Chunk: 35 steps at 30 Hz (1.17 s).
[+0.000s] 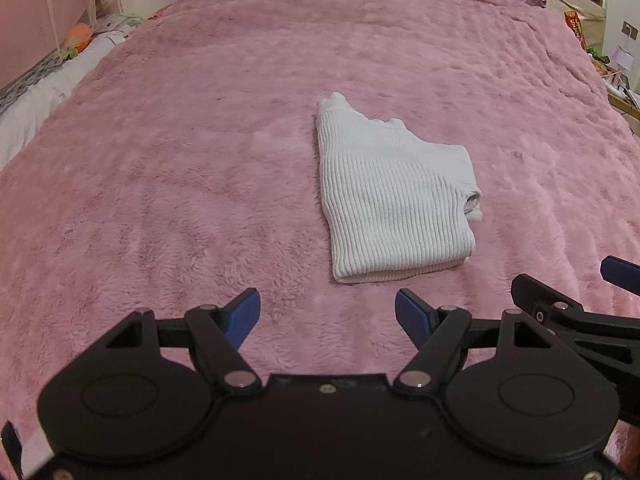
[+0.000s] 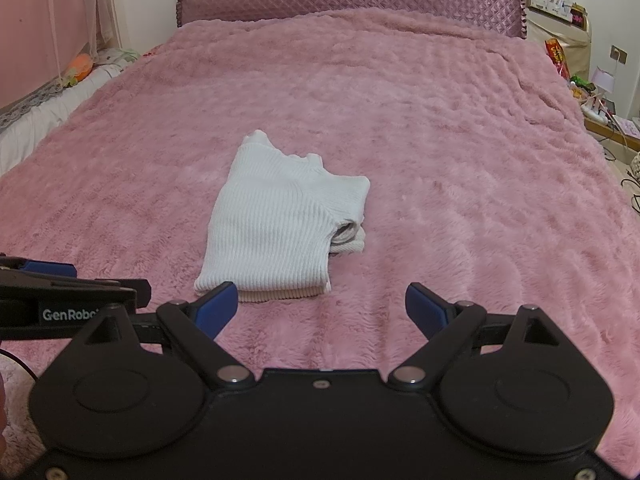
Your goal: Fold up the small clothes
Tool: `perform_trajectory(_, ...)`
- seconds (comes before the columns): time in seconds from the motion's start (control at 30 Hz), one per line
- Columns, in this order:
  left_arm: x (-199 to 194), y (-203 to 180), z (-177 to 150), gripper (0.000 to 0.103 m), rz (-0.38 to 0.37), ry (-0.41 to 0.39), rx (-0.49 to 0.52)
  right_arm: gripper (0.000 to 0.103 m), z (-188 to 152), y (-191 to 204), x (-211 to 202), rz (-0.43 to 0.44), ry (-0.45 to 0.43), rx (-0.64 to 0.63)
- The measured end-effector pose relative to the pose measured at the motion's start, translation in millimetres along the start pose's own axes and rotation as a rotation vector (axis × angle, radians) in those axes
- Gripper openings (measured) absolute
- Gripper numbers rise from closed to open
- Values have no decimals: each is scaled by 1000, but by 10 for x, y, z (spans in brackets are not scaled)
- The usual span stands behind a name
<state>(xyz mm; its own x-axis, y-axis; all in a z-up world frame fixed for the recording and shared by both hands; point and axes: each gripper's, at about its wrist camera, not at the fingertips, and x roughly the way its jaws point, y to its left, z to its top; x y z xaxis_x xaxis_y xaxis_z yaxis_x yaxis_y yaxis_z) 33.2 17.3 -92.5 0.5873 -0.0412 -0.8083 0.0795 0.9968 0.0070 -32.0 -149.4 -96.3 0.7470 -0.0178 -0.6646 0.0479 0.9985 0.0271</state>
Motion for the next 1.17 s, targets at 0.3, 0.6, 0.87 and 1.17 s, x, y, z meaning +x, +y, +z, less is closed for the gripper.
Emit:
perform_trajectory(0.3,10,-15,-3,79,2,8,1,92,-10,-16,11,0,3,0)
perform_trajectory(0.6,16,-10,-4,79,-3,12,-2,92,-11,-20,7,-1,3,1)
perform_trajectory(0.87,19,-2,-17,79,1,8,3,92,-16,-15,34,0,7,-2)
perform_trajectory(1.17,29,-6,-12,79,2,8,16,92,-24,-19,49,-1,9,-2)
